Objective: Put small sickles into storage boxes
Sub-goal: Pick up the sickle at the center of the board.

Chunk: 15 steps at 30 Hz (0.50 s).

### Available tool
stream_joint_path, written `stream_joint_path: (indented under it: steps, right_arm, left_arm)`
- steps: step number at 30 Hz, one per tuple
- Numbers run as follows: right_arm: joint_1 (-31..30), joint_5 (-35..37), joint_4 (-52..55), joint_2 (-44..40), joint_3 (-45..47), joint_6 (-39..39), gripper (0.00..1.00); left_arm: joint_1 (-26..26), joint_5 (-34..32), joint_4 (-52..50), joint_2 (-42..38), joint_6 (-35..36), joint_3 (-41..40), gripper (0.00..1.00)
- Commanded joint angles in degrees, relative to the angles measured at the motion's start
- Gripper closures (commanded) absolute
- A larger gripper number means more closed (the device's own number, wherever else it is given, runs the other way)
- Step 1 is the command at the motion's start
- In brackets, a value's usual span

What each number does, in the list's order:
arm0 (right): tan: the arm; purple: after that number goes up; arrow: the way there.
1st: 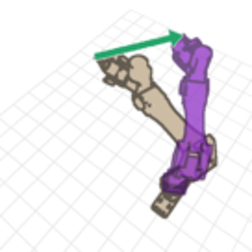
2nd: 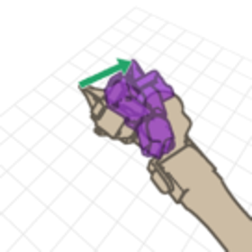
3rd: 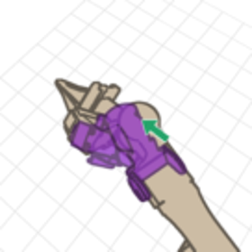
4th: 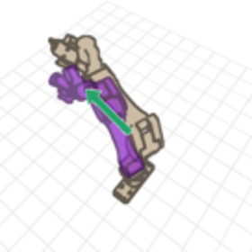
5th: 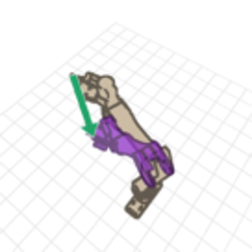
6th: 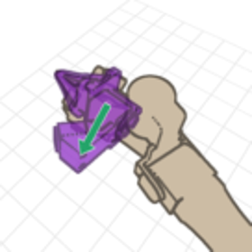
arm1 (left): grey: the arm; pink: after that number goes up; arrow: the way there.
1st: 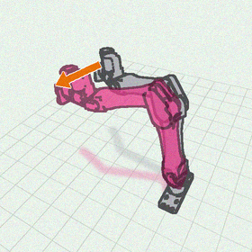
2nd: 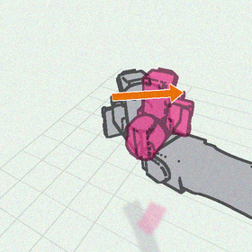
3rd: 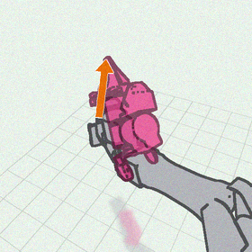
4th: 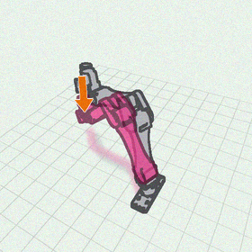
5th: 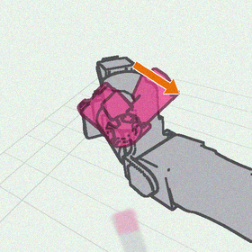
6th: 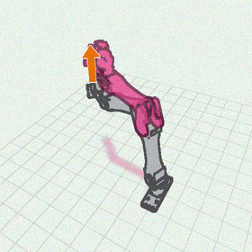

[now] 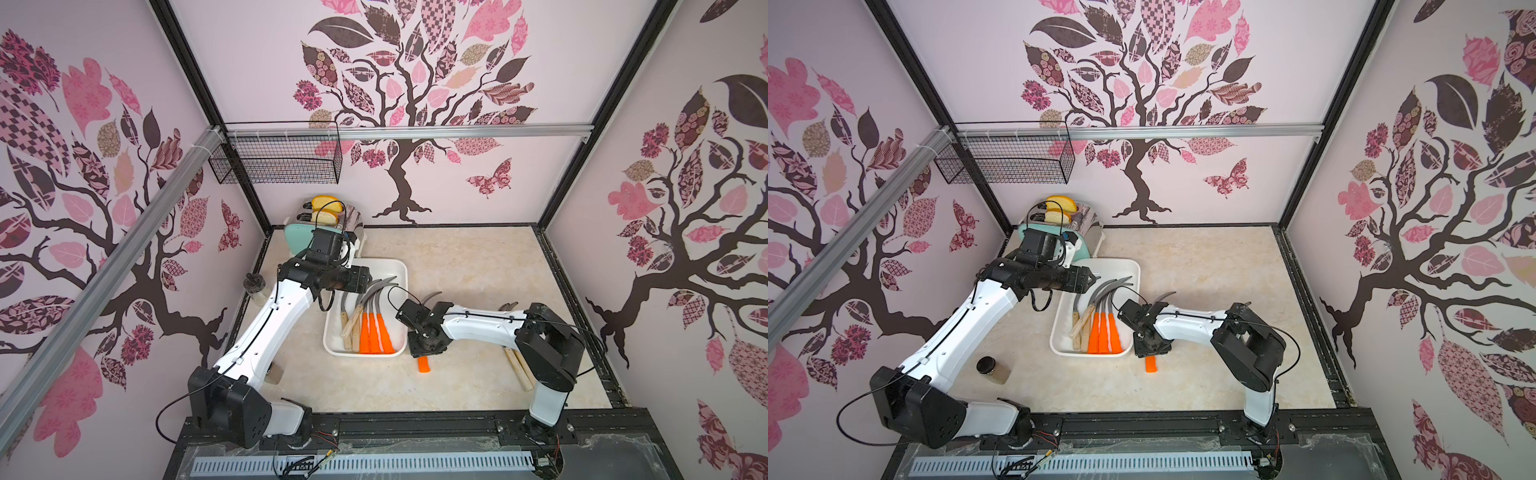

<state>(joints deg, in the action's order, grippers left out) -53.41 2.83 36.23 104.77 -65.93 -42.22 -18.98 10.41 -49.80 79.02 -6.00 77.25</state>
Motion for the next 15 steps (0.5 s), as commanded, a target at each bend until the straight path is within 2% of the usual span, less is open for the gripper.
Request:
stream_joint_path:
  steps: [1,15]
  right_arm:
    - [0.4,0.6,1.2,0.5,0.8,-0.2,0.57]
    - [0.4,-1.0,-0.1,-1.1,3.4,-1.7,0.65]
  left_arm:
    - [0.3,0.5,0.3,-0.3,-0.1,1.1,0.24]
    - [0.3,0.7,0.4,0.0,-0.3,1.4,0.24]
